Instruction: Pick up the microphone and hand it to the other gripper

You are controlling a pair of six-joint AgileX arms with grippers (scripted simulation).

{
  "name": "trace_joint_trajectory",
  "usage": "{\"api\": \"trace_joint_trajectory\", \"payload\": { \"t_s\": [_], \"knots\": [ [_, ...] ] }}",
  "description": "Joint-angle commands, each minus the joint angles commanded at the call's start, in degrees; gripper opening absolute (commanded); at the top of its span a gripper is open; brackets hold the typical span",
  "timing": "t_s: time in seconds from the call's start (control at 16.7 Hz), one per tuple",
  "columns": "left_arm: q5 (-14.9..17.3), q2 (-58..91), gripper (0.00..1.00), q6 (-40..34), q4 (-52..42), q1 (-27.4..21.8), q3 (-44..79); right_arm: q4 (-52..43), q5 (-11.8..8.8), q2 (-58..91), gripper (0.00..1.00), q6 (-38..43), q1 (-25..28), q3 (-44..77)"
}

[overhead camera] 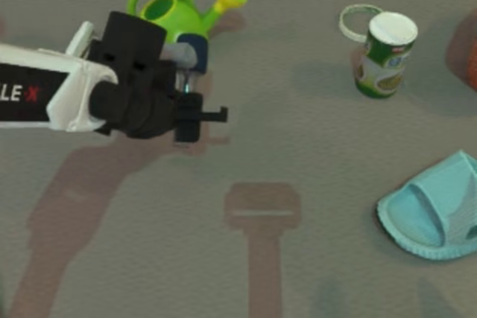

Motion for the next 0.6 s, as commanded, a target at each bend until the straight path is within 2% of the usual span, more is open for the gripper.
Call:
{"api": "trace_joint_trajectory", "payload": {
  "t_s": [0.42,0.6],
  "knots": [
    [11.3,-8.8,0.0,9.1,36.7,1.1,-10.3,0.0,0.0,0.0,1.0,0.0,0.0,0.0],
    [14.9,-13.0,0.0,12.2,47.3,1.6,-13.5,0.0,0.0,0.0,1.0,0.0,0.0,0.0]
  ]
}}
